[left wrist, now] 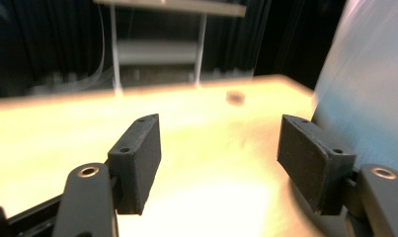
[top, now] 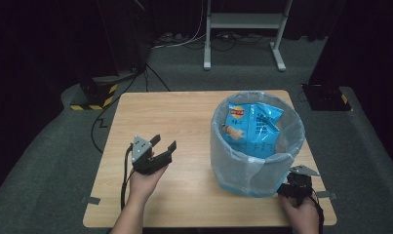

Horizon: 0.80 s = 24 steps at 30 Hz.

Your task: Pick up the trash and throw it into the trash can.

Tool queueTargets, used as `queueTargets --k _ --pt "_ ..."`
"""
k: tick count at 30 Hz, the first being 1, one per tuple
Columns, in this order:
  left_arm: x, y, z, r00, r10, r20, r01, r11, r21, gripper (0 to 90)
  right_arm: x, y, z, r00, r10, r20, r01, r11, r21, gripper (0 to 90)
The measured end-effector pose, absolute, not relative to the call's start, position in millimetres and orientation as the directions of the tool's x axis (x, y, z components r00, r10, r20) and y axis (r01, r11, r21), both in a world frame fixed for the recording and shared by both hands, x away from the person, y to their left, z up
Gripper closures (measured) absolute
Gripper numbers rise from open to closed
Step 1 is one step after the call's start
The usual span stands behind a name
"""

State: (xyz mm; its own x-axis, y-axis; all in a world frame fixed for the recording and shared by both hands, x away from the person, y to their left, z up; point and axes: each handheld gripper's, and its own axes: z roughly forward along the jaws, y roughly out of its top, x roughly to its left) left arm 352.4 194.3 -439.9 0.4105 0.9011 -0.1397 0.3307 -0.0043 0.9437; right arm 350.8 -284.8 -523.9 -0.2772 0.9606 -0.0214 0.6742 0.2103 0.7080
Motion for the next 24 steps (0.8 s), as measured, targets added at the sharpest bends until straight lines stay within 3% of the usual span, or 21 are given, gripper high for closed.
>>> queueTargets --k 6,11,13,24 --pt "343.8 221.0 -502.3 0.364 0.927 -0.094 0.517 -0.117 0.848 31.0 350.8 -284.7 -523.9 -0.277 0.961 -0.022 0.674 0.210 0.708 12.5" --pt "330.2 241.0 -526.8 0.313 0.949 -0.037 0.640 -0.183 0.746 27.9 350.7 -284.7 -523.9 -0.277 0.960 -0.022 0.674 0.211 0.708 12.5" --pt "321.2 243.9 -526.8 0.288 0.957 0.030 0.642 -0.216 0.736 25.3 350.7 -284.7 -523.9 -0.277 0.960 -0.022 0.674 0.211 0.708 12.5" --pt "319.5 245.2 -528.3 0.297 0.955 0.003 0.637 -0.201 0.744 28.3 350.7 -284.8 -524.1 -0.278 0.960 -0.024 0.672 0.212 0.710 12.5"
